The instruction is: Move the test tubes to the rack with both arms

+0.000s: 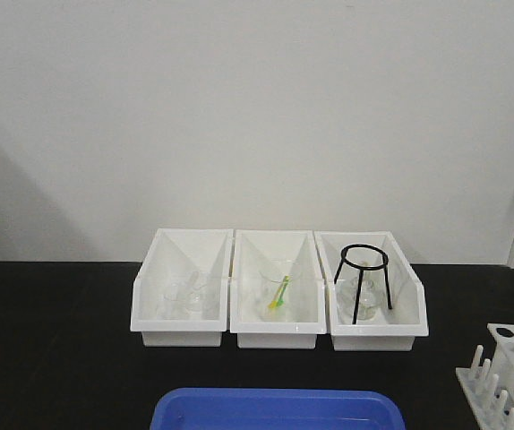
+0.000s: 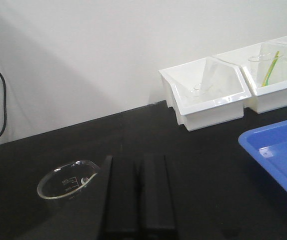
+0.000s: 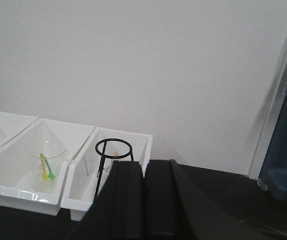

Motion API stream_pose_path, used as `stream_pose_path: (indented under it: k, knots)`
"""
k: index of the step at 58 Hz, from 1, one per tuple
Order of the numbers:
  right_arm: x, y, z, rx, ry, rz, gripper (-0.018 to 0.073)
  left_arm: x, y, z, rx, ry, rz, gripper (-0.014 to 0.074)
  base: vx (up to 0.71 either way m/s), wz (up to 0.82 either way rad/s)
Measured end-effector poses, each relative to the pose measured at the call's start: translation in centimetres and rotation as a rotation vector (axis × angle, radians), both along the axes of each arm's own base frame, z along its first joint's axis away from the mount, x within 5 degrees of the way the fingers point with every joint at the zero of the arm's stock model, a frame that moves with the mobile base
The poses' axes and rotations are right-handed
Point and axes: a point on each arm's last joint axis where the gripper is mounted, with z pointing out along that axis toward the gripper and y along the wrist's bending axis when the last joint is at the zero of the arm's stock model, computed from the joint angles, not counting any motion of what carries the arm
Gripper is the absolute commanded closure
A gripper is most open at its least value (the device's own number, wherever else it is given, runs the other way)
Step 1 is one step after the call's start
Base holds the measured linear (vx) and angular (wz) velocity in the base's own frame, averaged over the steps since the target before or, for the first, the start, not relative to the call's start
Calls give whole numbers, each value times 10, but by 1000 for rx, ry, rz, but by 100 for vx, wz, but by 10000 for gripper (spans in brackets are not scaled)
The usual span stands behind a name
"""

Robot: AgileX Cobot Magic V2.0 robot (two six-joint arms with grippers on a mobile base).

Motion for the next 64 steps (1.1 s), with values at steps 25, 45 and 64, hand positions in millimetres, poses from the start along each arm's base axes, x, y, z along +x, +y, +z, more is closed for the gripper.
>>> stream_pose_path:
  k: [25, 45, 64]
  knots:
    - [0, 0, 0, -1, 0, 0, 567, 0, 0, -2, 3, 18, -1, 617, 0, 0]
    - [0, 0, 0, -1, 0, 0, 567, 0, 0, -2, 3, 18, -1, 617, 0, 0]
    - [0, 0, 1, 41, -11, -3, 567, 0, 0, -2, 3, 18, -1, 617, 0, 0]
